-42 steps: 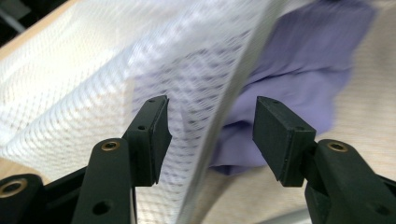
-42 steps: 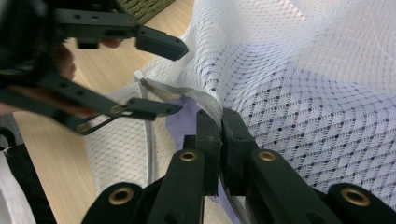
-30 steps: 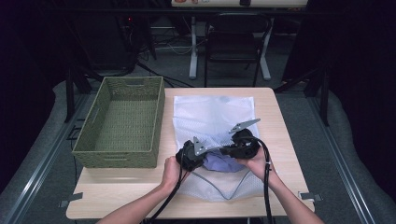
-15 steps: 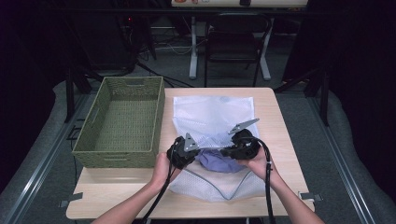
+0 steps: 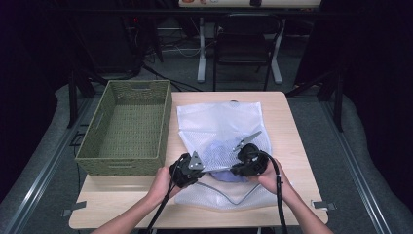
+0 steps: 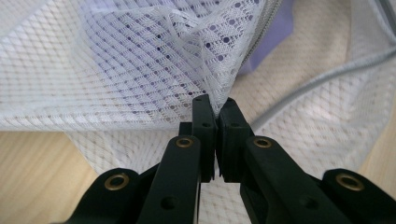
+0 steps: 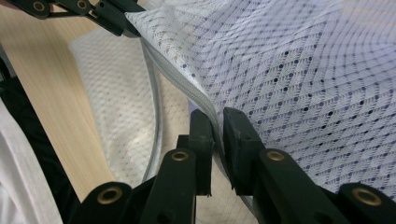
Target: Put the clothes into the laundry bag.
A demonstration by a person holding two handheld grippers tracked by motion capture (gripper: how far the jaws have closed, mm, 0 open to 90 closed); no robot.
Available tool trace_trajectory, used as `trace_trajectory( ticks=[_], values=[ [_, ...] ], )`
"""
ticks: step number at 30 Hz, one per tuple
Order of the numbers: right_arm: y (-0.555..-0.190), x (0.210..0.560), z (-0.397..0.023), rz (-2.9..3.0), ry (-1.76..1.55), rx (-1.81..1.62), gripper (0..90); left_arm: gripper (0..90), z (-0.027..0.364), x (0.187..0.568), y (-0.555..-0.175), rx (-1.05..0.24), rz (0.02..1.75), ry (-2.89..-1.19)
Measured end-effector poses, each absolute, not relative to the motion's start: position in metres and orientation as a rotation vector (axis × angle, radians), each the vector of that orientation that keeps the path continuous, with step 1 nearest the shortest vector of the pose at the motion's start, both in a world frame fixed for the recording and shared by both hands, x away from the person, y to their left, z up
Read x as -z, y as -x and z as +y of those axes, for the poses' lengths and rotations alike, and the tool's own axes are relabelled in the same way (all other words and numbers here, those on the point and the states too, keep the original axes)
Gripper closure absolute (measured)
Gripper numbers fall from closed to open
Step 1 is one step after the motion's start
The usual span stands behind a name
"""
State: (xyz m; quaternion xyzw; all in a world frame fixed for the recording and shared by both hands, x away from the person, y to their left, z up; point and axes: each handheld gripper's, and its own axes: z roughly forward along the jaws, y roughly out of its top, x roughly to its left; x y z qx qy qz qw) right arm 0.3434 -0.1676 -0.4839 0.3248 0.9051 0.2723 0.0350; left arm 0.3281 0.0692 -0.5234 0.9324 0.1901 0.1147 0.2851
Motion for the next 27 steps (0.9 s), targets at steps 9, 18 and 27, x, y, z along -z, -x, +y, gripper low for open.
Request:
trace_trajectory(
  ticks=[9,18,27],
  values=[
    [-0.339,0.501,-0.165,2.849,-0.982,-0.750,81.5,87.6,0.066,0.539,-0.327,-0.226,0.472,-2.583],
    [-0.345,0.527,-0.163,2.928,-0.999,-0.639,82.3,87.5,0.063,0.554,-0.328,-0.191,0.469,-2.631],
    [-0.346,0.546,-0.159,2.975,-1.001,-0.565,83.0,87.4,0.062,0.556,-0.329,-0.162,0.466,-2.650]
  ],
)
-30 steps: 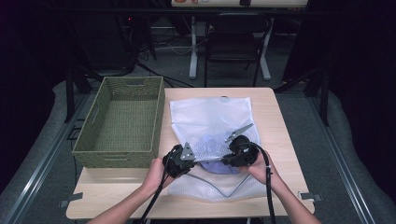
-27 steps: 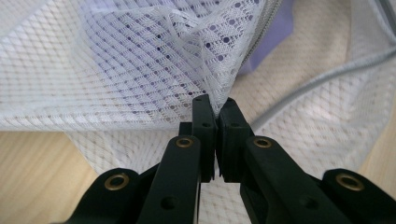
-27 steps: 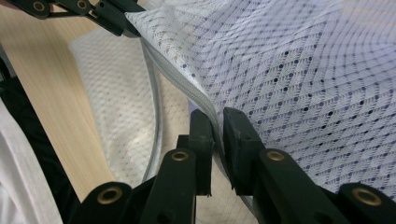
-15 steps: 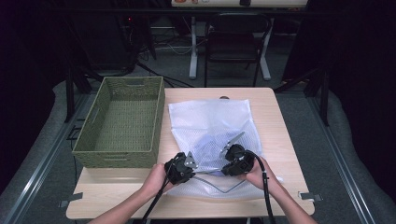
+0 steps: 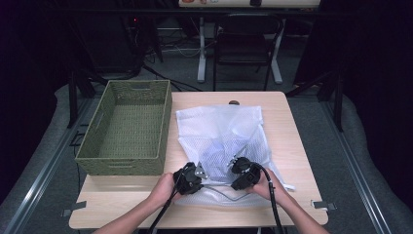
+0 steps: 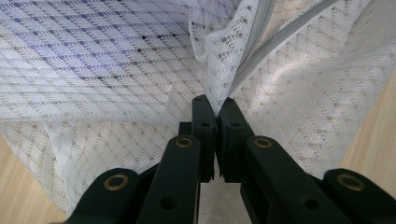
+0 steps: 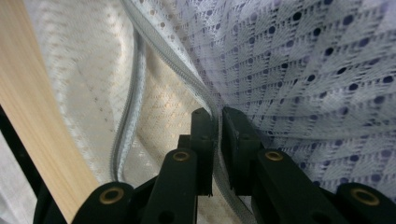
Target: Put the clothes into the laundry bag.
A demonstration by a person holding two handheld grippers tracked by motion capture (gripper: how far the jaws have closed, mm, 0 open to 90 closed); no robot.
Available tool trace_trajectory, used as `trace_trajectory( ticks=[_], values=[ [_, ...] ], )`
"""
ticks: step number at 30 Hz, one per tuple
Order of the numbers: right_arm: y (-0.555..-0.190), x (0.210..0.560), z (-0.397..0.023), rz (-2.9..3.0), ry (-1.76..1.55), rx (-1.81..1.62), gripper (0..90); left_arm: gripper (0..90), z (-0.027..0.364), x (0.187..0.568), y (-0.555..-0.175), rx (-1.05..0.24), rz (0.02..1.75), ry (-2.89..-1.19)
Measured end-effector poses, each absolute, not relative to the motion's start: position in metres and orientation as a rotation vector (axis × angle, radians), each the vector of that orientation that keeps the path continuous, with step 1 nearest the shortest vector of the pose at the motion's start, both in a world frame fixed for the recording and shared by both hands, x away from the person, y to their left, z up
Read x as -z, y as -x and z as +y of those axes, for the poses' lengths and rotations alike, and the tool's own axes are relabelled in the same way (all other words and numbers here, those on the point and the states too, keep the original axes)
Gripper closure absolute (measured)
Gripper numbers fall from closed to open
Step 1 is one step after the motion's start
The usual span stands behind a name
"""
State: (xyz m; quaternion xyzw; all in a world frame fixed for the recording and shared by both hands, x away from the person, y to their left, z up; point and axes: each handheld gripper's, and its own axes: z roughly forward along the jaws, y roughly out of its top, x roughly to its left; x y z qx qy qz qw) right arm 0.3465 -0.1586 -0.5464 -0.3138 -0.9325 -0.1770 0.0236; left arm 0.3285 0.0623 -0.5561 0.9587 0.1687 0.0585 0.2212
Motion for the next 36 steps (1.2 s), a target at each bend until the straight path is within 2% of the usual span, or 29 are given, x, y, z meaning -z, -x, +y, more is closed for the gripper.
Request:
trace_trajectory(
  ticks=[8,12,15,18,23,30,36],
  values=[
    [-0.344,0.551,-0.156,-2.894,0.956,0.528,80.2,86.1,0.062,0.556,-0.329,-0.157,0.468,-2.649],
    [-0.345,0.545,-0.159,-2.880,0.927,0.543,71.3,79.0,0.063,0.555,-0.329,-0.135,0.462,-2.651],
    [-0.346,0.533,-0.164,-2.851,0.907,0.613,57.3,71.3,0.065,0.553,-0.331,-0.101,0.458,-2.651],
    [-0.347,0.522,-0.170,-2.826,0.892,0.666,40.9,54.8,0.068,0.548,-0.334,-0.083,0.484,-2.637],
    [-0.348,0.511,-0.177,-2.814,0.909,0.721,23.1,32.5,0.073,0.535,-0.335,-0.086,0.541,-2.588],
    [-0.346,0.495,-0.181,-2.876,0.967,0.773,11.8,17.1,0.083,0.519,-0.334,-0.137,0.588,-2.529],
    [-0.339,0.485,-0.181,-2.931,1.003,0.795,3.5,15.1,0.097,0.505,-0.325,-0.169,0.605,-2.483]
  ],
)
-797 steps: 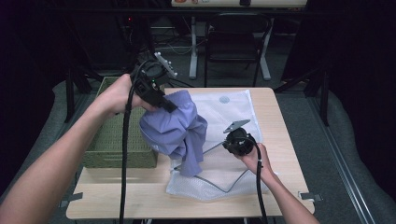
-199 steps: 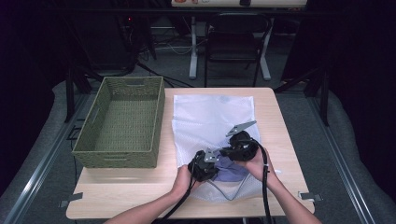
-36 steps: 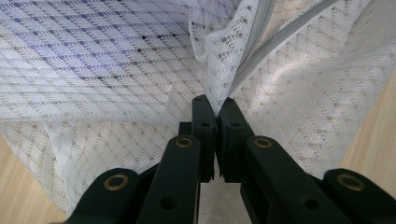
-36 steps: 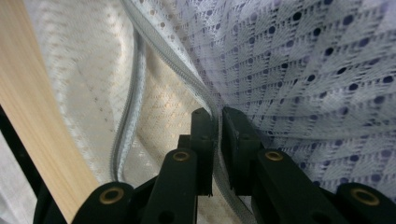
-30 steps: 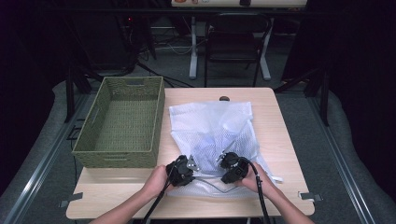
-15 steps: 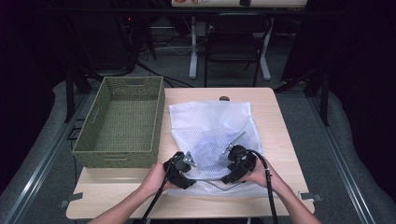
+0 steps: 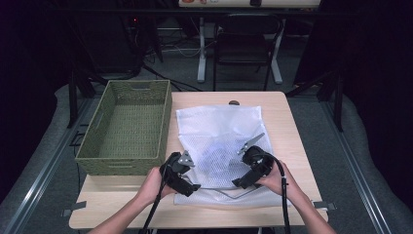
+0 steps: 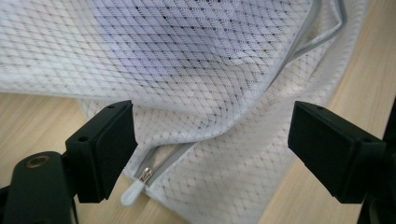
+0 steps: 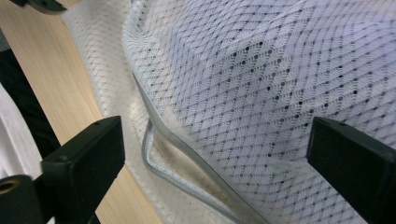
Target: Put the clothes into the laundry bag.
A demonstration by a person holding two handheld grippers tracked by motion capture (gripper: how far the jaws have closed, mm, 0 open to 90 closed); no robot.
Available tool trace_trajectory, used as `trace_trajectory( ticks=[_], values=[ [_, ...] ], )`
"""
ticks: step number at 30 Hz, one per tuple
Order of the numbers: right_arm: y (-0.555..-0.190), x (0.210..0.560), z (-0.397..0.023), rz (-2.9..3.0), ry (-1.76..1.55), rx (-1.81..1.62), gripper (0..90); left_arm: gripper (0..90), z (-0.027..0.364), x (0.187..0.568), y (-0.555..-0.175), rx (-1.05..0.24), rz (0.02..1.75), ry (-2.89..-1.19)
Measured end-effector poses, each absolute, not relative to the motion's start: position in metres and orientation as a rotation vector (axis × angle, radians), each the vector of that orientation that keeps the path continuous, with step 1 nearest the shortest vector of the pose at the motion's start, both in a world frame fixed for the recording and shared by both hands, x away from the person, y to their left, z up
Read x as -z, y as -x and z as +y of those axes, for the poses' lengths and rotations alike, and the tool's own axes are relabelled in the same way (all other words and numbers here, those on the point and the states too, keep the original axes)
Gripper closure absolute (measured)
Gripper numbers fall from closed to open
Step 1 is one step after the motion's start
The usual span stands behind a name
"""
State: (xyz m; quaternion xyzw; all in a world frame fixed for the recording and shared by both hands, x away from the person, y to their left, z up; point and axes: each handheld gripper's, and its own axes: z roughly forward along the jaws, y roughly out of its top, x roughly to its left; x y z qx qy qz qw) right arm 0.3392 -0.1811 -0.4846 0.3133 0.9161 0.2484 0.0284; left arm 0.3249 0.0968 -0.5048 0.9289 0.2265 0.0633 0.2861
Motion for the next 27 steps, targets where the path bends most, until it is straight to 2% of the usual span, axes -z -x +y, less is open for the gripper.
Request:
trace_trajectory(
  ticks=[8,27],
  values=[
    [-0.327,0.473,-0.194,2.749,-0.998,-0.812,0.0,15.0,0.118,0.494,-0.309,-0.215,0.639,-2.445],
    [-0.289,0.468,-0.255,2.562,-1.136,-0.828,0.3,15.0,0.175,0.482,-0.279,-0.321,0.777,-2.369]
  ],
)
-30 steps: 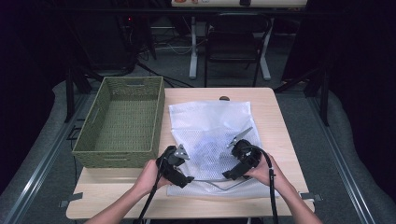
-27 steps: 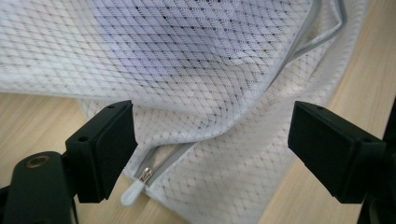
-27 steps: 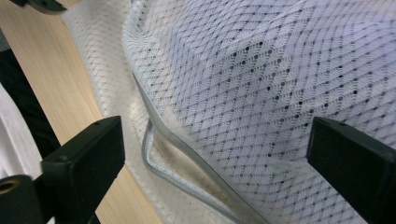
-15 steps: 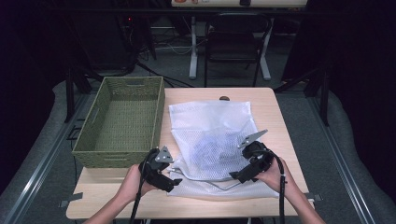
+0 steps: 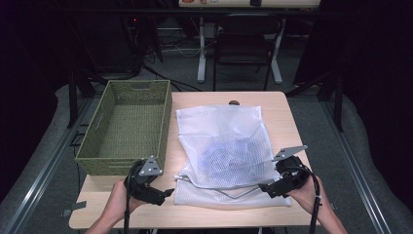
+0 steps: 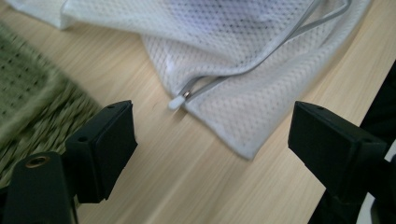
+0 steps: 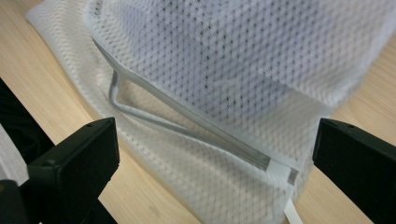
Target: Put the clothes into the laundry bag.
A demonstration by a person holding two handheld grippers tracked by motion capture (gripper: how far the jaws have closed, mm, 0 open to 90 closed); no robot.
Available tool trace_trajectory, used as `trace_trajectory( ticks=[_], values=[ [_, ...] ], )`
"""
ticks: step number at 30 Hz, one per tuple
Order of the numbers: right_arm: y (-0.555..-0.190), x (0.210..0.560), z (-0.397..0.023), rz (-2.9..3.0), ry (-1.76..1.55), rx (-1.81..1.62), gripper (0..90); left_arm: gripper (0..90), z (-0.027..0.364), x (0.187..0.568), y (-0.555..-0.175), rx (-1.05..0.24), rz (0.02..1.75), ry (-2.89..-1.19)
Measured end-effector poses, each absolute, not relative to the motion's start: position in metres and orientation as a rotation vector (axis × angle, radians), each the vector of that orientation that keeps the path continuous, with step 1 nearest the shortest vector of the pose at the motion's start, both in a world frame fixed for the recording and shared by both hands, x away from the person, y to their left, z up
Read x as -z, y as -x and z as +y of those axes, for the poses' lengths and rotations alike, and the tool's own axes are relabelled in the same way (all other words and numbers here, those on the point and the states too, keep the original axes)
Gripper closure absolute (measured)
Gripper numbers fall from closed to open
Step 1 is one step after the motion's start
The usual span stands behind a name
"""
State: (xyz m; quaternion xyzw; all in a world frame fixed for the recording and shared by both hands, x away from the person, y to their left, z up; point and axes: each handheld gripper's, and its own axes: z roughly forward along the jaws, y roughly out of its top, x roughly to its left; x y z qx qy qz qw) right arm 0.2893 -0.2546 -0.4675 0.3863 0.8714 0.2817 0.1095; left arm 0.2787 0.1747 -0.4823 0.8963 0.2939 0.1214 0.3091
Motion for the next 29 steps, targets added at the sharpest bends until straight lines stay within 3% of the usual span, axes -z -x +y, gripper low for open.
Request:
trace_trajectory(
  ticks=[16,23,29],
  values=[
    [-0.246,0.498,-0.308,2.411,-1.378,-0.878,1.4,12.9,0.237,0.509,-0.255,-0.301,1.033,-2.290],
    [-0.227,0.521,-0.320,2.408,-1.484,-0.886,1.8,10.3,0.239,0.515,-0.254,-0.322,1.059,-2.278],
    [-0.228,0.522,-0.321,2.406,-1.476,-0.881,3.0,8.1,0.240,0.519,-0.259,-0.272,1.071,-2.265]
  ],
)
